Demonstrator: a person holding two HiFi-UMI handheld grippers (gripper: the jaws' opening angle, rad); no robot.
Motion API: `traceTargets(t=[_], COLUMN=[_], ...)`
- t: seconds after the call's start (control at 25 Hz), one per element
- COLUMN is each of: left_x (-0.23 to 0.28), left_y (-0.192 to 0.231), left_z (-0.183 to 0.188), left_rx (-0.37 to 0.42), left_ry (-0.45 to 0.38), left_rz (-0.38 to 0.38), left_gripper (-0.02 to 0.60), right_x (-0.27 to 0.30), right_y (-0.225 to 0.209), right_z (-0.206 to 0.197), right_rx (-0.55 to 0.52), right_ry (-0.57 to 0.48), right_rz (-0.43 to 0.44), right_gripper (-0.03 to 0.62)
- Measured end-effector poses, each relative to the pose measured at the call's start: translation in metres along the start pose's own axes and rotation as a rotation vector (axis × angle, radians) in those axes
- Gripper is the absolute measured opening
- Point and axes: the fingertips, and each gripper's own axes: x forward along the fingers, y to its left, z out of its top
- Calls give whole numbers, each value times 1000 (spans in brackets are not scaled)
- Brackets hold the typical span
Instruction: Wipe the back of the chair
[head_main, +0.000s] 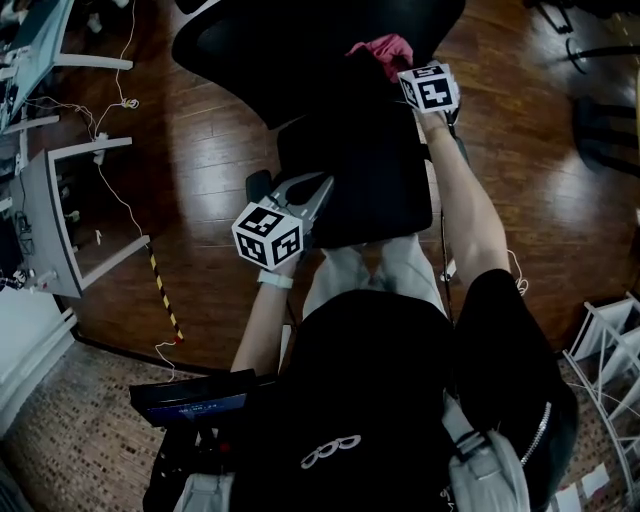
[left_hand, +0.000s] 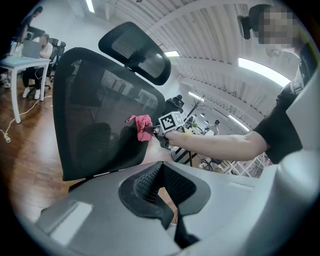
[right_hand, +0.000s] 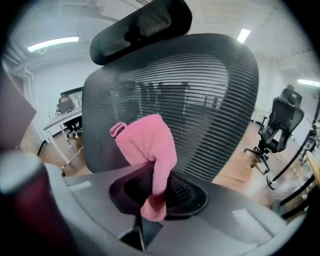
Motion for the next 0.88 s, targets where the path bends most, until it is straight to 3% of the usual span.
traceTargets(t=[0.32,0.64,0.88], left_x=[17,18,4], left_y=[-18,-28,-29], left_z=[14,27,36], left_rx=[20,52,62], left_ry=[12,-15,-57], left_rz=[-35,-53,-56], left_gripper=[-8,-8,-8], right_x=[-29,-76,-64], right_y=[-63,-128,-87], right_z=[-13,-14,14], right_rx=[107,267,182], right_ry=[-1,-59,-55], right_rz=[-116,-324,-271], right_gripper=[46,46,46])
